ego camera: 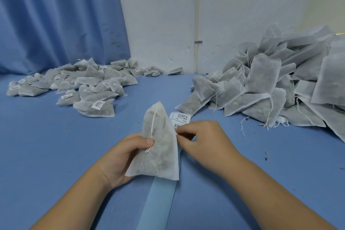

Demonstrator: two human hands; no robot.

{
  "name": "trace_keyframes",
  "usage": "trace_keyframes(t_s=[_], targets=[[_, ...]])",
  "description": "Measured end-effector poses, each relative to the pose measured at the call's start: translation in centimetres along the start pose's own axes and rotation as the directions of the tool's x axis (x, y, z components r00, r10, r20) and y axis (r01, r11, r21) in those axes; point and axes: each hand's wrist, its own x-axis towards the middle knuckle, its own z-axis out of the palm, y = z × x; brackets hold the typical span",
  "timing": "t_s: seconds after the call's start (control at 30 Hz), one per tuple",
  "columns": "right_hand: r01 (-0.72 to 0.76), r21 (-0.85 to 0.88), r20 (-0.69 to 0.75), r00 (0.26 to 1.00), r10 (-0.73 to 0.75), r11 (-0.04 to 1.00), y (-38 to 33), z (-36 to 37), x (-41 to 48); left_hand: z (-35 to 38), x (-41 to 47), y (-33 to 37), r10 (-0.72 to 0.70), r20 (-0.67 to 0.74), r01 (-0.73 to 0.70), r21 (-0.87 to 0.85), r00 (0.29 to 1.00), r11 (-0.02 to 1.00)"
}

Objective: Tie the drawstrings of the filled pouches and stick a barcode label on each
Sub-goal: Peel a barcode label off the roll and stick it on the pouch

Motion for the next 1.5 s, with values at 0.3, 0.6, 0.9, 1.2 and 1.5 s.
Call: trace_keyframes(t_s=[0.3, 0.6, 0.9, 1.2, 1.5], targets=[[-0.06, 0.094, 0.062, 0.997, 0.054, 0.994, 0.1, -0.1, 0.0, 0.1, 0.0, -0.1, 0.007, 0.049, -0.012, 0.086, 0.999, 0.996], [-0.29, 0.359, 0.193, 0.953, 0.233, 0.887, 0.8, -0.3, 0.3, 0.1, 0.0, -0.2, -0.042, -0.053, 0.047, 0.105, 0.998, 0.993], [-0.35, 0.433, 0.277, 0.928, 0.247, 0.83, 1.3, -0.4, 0.6, 0.1, -0.1, -0.1, -0.047, -0.047, 0.051, 0.107, 0.998, 0.993], [-0.334, 0.4, 0.252, 0.936, 0.247, 0.854, 1.4, -0.3, 0.7, -0.2, 0.0, -0.3, -0.052, -0.031, 0.056, 0.117, 0.998, 0.992], [-0.168, 0.193, 0.089, 0.984, 0.153, 0.967, 0.5, -0.3, 0.1, -0.2, -0.1, -0.4, -0.072, 0.027, 0.064, 0.223, 0.997, 0.973]])
